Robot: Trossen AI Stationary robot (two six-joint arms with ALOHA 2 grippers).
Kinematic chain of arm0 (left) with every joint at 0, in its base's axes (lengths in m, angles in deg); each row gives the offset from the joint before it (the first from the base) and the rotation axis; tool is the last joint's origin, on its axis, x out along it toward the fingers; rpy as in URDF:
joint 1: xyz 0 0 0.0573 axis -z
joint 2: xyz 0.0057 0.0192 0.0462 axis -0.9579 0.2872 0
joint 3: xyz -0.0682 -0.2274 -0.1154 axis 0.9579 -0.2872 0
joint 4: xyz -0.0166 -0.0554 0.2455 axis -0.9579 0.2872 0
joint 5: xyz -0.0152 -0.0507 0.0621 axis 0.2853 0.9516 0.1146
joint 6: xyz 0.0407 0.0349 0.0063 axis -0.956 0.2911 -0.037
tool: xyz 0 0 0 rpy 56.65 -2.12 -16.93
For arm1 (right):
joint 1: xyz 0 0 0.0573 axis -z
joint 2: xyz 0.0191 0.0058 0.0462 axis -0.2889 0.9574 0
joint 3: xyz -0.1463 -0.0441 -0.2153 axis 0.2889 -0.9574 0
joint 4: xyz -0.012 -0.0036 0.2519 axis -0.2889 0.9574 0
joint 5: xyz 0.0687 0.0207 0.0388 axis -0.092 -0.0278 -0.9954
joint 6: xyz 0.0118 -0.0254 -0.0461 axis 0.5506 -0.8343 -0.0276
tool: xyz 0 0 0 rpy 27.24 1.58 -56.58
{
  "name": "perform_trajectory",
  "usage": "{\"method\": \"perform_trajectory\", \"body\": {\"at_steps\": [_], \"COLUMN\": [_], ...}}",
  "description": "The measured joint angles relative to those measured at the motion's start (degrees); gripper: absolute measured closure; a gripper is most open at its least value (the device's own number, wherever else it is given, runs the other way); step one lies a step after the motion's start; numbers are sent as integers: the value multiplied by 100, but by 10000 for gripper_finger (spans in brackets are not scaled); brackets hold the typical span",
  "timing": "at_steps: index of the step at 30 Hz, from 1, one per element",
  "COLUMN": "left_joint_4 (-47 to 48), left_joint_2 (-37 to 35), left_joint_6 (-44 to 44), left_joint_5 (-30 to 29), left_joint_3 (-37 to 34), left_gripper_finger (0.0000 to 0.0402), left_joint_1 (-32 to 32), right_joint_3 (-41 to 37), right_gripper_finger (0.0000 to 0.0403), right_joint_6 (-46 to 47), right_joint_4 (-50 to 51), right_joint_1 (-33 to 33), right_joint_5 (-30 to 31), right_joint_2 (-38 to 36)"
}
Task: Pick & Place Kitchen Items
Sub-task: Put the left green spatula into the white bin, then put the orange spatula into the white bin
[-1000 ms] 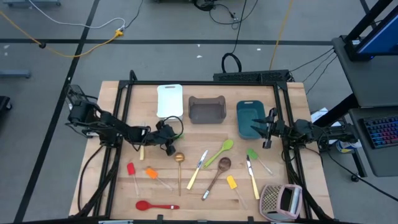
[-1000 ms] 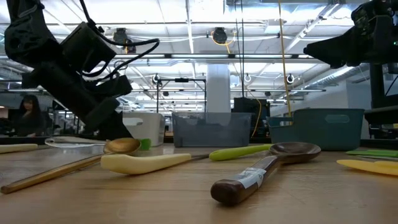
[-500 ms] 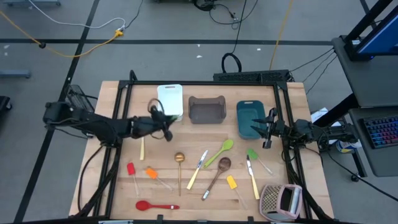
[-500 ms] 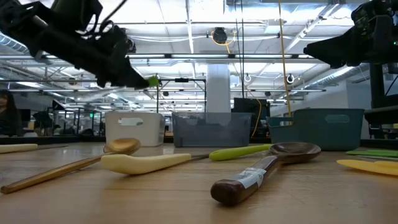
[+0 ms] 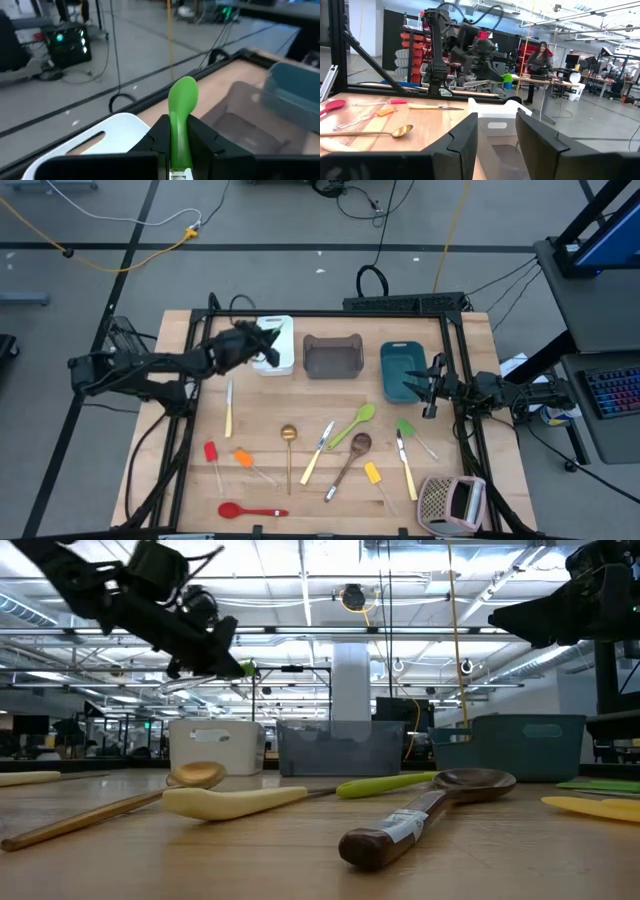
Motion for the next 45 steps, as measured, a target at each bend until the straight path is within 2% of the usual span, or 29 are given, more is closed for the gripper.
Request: {"method": "perform_trajectory", "body": {"at_steps": [5, 9, 14, 20, 27, 36, 40, 45], "left_joint_4": [1290, 2092, 2108, 2039, 2041, 1986, 1976, 1974], "left_joint_2": [758, 1397, 1970, 2297, 2398, 2377, 2190, 1683], "left_joint_6": [679, 1172, 1306, 1340, 1283, 1149, 1020, 956], "left_joint_5": [15, 16, 255, 623, 632, 634, 670, 939], "left_joint_3": [823, 1218, 1307, 1310, 1310, 1310, 1310, 1310], "left_gripper_finger": [365, 365, 364, 364, 354, 279, 265, 266], "left_joint_1": [-393, -609, -780, -874, -886, -862, -826, -744], "right_joint_3": [2, 1, 0, 0, 2, 1, 0, 1], "right_gripper_finger": [275, 275, 275, 275, 275, 273, 263, 245], "right_joint_6": [-8, -8, -8, -8, 10, 209, 391, 421], "right_joint_4": [-4, -4, -4, 0, 0, 9, 8, -83], "right_joint_1": [1, 1, -1, 1, 0, 1, 1, -1], "right_joint_5": [2, 4, 4, 5, 7, 11, 15, 15], "right_joint_2": [0, 0, 0, 0, 0, 0, 0, 0]}}
